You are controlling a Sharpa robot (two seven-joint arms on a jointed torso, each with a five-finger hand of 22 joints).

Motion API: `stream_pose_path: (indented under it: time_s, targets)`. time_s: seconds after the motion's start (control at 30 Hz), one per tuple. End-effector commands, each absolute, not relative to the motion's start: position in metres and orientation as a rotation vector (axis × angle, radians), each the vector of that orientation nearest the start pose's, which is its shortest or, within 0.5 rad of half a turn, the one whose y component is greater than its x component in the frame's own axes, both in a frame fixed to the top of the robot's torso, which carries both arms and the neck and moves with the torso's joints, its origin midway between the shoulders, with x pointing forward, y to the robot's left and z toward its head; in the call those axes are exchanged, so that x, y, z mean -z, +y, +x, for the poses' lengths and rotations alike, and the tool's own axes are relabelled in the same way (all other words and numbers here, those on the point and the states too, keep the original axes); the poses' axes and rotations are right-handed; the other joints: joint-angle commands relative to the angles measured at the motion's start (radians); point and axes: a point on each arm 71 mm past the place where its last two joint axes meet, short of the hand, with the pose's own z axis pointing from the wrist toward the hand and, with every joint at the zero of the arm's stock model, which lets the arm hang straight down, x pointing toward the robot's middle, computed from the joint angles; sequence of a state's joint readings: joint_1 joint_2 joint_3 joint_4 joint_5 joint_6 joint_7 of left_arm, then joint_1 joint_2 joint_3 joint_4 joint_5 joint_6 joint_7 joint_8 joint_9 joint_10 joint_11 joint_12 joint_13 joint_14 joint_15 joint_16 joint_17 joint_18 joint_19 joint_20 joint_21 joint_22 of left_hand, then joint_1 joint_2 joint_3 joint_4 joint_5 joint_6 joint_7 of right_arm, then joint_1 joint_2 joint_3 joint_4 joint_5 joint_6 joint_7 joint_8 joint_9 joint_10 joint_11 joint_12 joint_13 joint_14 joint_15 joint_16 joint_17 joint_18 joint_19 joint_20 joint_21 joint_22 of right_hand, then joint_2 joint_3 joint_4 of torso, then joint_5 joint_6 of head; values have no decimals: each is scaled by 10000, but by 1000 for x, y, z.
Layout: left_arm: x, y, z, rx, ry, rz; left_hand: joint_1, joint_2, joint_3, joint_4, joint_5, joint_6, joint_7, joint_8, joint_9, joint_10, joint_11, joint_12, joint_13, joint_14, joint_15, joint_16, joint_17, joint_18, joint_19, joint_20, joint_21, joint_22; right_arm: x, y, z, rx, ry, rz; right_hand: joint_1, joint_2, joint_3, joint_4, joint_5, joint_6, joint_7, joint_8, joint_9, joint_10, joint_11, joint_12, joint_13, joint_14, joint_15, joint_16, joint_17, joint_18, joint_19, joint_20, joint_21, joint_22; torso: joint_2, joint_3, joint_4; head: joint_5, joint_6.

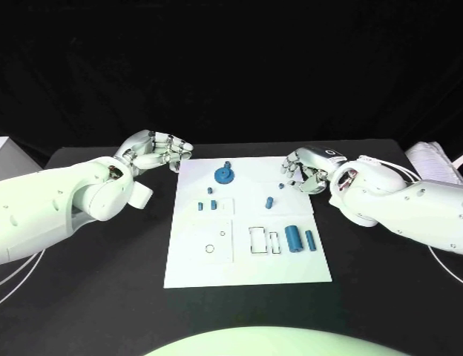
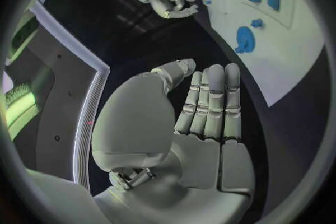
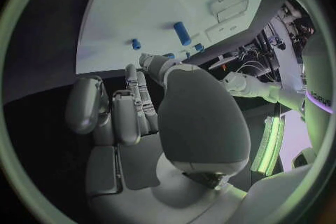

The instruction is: Assemble the parts on the task board

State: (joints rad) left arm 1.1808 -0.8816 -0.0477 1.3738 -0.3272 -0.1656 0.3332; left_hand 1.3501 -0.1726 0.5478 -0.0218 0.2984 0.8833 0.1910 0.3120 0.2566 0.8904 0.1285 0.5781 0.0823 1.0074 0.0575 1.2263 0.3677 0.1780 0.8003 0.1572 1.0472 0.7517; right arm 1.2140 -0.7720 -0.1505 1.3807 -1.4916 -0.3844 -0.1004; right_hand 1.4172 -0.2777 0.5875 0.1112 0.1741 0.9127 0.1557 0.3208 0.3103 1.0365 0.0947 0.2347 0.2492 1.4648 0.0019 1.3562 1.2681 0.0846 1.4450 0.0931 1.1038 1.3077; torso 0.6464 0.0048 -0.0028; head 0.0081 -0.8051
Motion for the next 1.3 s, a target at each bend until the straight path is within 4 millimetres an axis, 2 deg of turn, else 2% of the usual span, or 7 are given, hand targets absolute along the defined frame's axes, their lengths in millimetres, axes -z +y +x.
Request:
stream_pose_path:
  time_s: [0.03, 0.27, 0.5, 0.7, 0.83, 1.07, 1.3]
  targets:
    - [191, 259, 498, 15985, 14778, -9883, -84, -2, -74, -4, 19, -41, -35, 51, 21, 87, -26, 55, 16, -15, -16, -52, -15, 73, 3, 13, -62, -33, 226, -203, 500, -4483, 16870, -3097, -128, -31, -10, -62, -56, 89, -1, -61, -12, 79, -6, -67, -42, 388, 81, 45, 16, -14, 78, 31, 89, 648, -14, -13, 14, -70, 2]
    - [188, 257, 491, 16401, 14669, -10033, -74, 2, -93, -12, 17, -25, -43, 69, 32, 122, -40, 87, 25, -16, -27, -74, -27, 75, 27, 4, -109, -71, 233, -192, 501, -4343, 17019, -3330, -202, 27, 17, -79, -53, 195, -9, -67, -8, 186, -14, -116, -171, 408, 80, 64, 25, -23, 106, 27, 140, 675, -11, -28, -2, -88, 10]
    - [187, 256, 489, 16527, 14662, -10055, -67, 1, -100, -20, 17, -22, -44, 75, 36, 134, -45, 100, 29, -19, -32, -85, -34, 76, 39, 0, -129, -87, 241, -188, 504, -4092, 17240, -3441, -294, 116, 91, -116, 25, 362, -113, -78, 4, 348, -120, -242, -396, 413, 9, 33, -38, -36, 156, -14, 236, 726, 16, -15, -10, -144, 30]
    - [186, 255, 487, 16568, 14710, -10064, -61, -8, -107, -29, 18, -34, -40, 71, 36, 132, -44, 104, 29, -24, -35, -101, -41, 76, 48, -5, -150, -103, 245, -185, 505, -4025, 17323, -3492, -342, 166, 119, -115, 43, 409, -117, -90, 8, 423, -124, -286, -475, 408, -2, 7, -79, -36, 162, -29, 231, 727, 13, -13, 10, -144, -3]
    - [186, 256, 487, 16542, 14726, -10080, -56, -12, -111, -35, 18, -45, -35, 67, 35, 125, -41, 104, 28, -30, -35, -113, -48, 75, 55, -8, -164, -115, 247, -184, 505, -4017, 17349, -3519, -356, 197, 142, -136, 57, 456, -119, -90, 15, 495, -127, -309, -529, 410, -2, 5, -85, -41, 171, -38, 248, 737, 10, 2, -6, -128, -31]
    - [187, 258, 487, 16479, 14761, -10109, -54, -14, -117, -40, 20, -70, -23, 56, 32, 109, -34, 102, 25, -38, -33, -136, -59, 74, 68, -12, -192, -136, 251, -182, 505, -3985, 17393, -3519, -380, 266, 184, -158, 53, 526, -114, -90, 27, 593, -123, -344, -607, 413, -3, 1, -96, -44, 178, -43, 251, 743, 12, 6, -18, -111, -43]
    - [187, 258, 487, 16446, 14816, -10103, -50, -11, -120, -43, 21, -91, -14, 47, 30, 96, -27, 100, 22, -42, -30, -153, -67, 72, 77, -14, -213, -153, 255, -180, 505, -3976, 17447, -3519, -395, 488, 363, -337, -281, 878, -172, -5, 114, 1071, -188, -385, -809, 437, -56, 57, -42, -78, 243, -72, 437, 844, 9, 5, -7, -132, -60]
